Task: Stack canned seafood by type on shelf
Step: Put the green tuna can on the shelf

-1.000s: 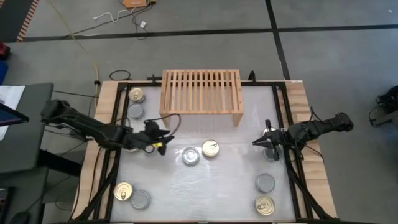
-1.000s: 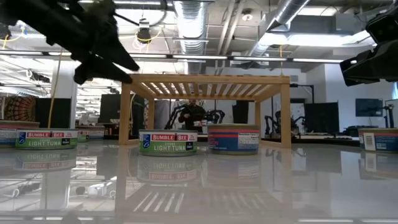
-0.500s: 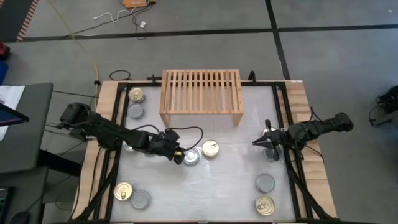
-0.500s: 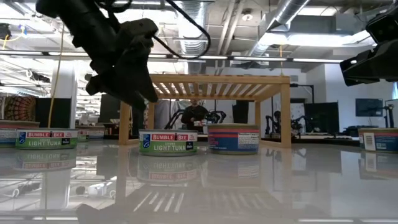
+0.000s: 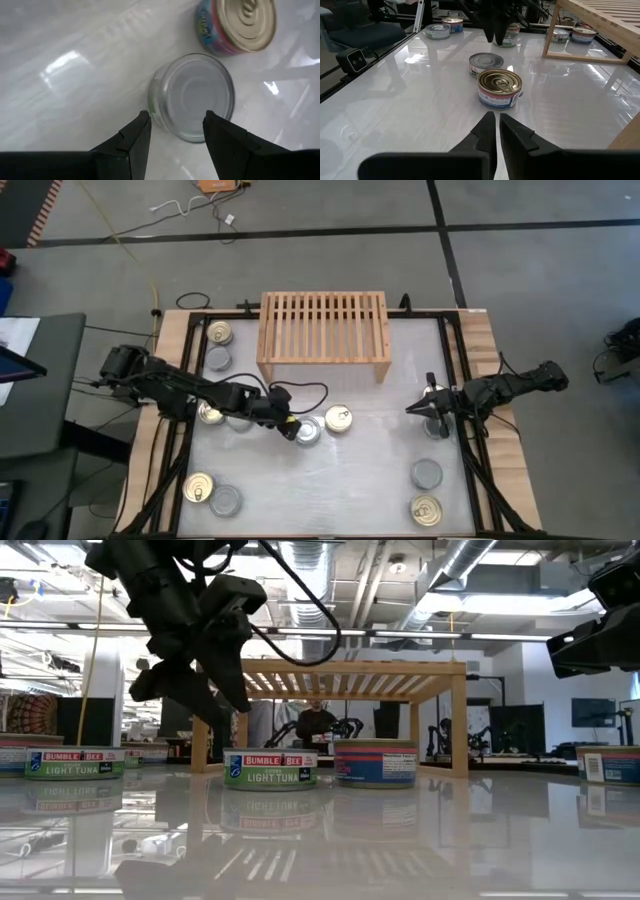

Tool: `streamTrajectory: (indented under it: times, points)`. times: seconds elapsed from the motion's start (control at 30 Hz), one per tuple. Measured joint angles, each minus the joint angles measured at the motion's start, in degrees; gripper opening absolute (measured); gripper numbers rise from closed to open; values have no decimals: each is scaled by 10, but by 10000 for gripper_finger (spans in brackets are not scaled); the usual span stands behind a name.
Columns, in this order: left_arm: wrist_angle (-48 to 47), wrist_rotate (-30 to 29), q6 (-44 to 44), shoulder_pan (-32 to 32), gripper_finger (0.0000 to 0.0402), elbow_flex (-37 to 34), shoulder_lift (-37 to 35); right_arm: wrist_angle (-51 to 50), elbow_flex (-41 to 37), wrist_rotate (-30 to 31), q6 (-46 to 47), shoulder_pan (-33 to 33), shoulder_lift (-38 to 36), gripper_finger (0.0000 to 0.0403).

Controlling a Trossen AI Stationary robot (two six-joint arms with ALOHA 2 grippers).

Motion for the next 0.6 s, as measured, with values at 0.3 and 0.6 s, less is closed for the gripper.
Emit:
streamTrajectory:
  times: [0.3,0.6]
  points:
    - [9,-21,-76,-7,171,0,30,0,0,0,0,0,0,56]
    - [44,-40,-130,-10,171,0,57,0,0,0,0,0,0,56]
